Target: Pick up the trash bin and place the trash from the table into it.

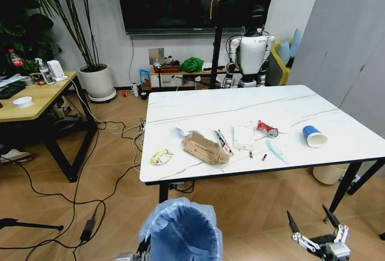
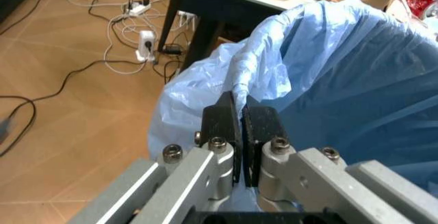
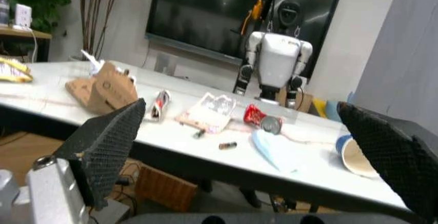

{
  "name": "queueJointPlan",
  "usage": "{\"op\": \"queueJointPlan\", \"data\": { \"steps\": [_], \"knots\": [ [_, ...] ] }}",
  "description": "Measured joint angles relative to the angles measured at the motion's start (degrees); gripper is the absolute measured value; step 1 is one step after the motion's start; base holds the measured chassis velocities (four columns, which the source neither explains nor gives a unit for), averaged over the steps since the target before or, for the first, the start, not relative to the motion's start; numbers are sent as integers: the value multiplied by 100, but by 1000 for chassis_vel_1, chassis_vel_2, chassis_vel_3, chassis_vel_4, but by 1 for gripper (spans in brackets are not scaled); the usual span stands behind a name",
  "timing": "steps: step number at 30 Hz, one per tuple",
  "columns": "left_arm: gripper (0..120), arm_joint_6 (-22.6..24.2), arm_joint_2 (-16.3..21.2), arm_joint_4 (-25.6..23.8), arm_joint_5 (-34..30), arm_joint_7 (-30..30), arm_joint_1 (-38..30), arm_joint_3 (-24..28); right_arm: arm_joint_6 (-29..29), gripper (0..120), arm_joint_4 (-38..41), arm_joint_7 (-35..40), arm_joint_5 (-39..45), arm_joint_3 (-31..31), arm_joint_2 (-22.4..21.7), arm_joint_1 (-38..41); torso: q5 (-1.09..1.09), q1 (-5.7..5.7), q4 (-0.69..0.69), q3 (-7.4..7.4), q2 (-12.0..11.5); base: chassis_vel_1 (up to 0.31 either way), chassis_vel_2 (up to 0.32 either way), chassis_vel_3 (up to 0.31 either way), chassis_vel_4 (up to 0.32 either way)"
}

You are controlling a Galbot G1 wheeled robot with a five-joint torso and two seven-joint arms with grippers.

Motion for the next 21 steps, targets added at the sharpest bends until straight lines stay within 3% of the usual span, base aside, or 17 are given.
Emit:
{"op": "queueJointPlan", "data": {
  "steps": [6,12,17,21],
  "knots": [
    [0,171,136,-118,-251,-20,13,-110,-573,100,646,271,529,-74,-727,-109,-1,-7,-3,-7,-13,0,0,0,0],
    [0,271,187,-86,-313,68,34,-145,-1263,100,1177,513,1021,-244,-1958,-41,-2,-12,-2,-12,-24,0,0,0,0],
    [0,189,78,-14,-233,199,145,-178,-1605,100,1258,846,1502,-457,-2580,117,-1,-15,-1,-14,-30,0,0,0,0],
    [0,123,-47,7,-169,252,219,-208,-1528,100,1167,965,1685,-540,-2878,254,-1,-17,-2,-16,-32,0,0,0,0]
  ]
}}
